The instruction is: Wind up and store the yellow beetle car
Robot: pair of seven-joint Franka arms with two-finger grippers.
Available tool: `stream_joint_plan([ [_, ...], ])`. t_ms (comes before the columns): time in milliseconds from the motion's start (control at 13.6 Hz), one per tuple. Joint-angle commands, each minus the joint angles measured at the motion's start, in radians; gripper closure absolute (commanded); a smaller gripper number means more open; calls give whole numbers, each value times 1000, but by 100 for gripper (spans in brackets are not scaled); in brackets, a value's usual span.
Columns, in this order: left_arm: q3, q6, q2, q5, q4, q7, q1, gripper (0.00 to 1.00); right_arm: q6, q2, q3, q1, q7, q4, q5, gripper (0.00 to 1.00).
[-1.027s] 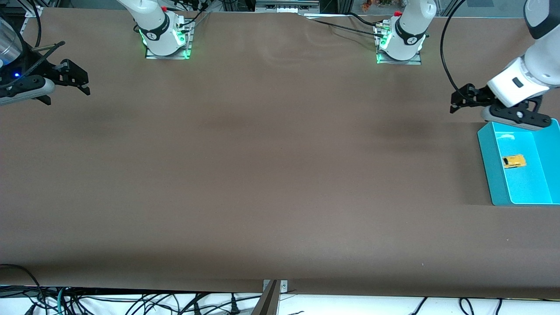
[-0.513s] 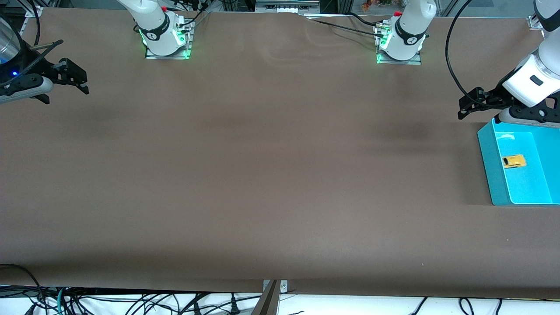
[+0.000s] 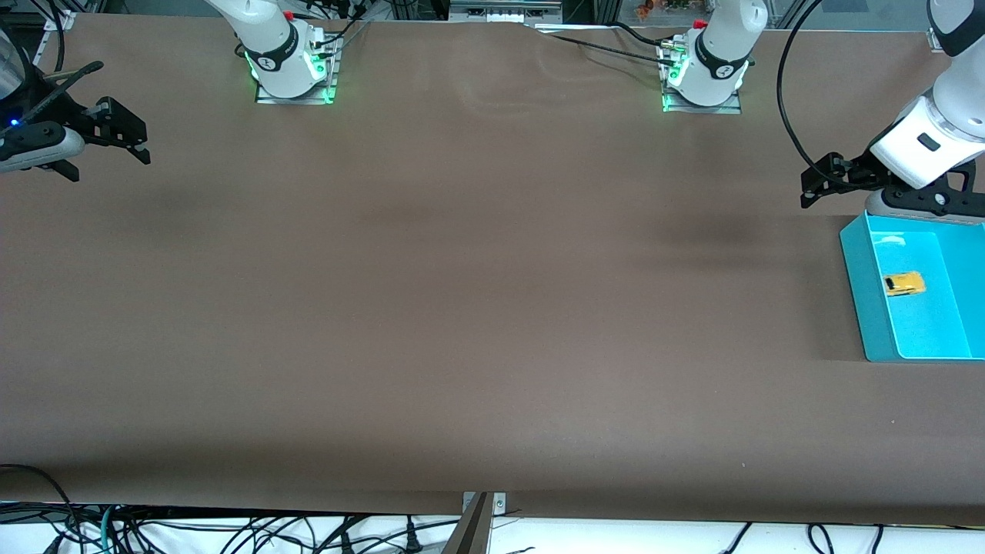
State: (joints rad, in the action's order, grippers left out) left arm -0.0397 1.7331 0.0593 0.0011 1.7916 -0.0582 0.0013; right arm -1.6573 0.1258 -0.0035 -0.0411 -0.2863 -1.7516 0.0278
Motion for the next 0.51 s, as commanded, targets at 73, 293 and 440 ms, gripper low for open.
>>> stream_joint_plan([
  [73, -9, -27, -15, 13, -32, 6, 11, 0, 24, 6, 0, -5, 4, 38, 10, 0],
  [293, -9, -27, -16, 11, -34, 3, 11, 0, 24, 0, -7, -5, -13, 60, 11, 0],
  [440, -8, -27, -18, 11, -34, 8, 13, 0, 31, -5, -4, -5, -19, 58, 0, 0],
])
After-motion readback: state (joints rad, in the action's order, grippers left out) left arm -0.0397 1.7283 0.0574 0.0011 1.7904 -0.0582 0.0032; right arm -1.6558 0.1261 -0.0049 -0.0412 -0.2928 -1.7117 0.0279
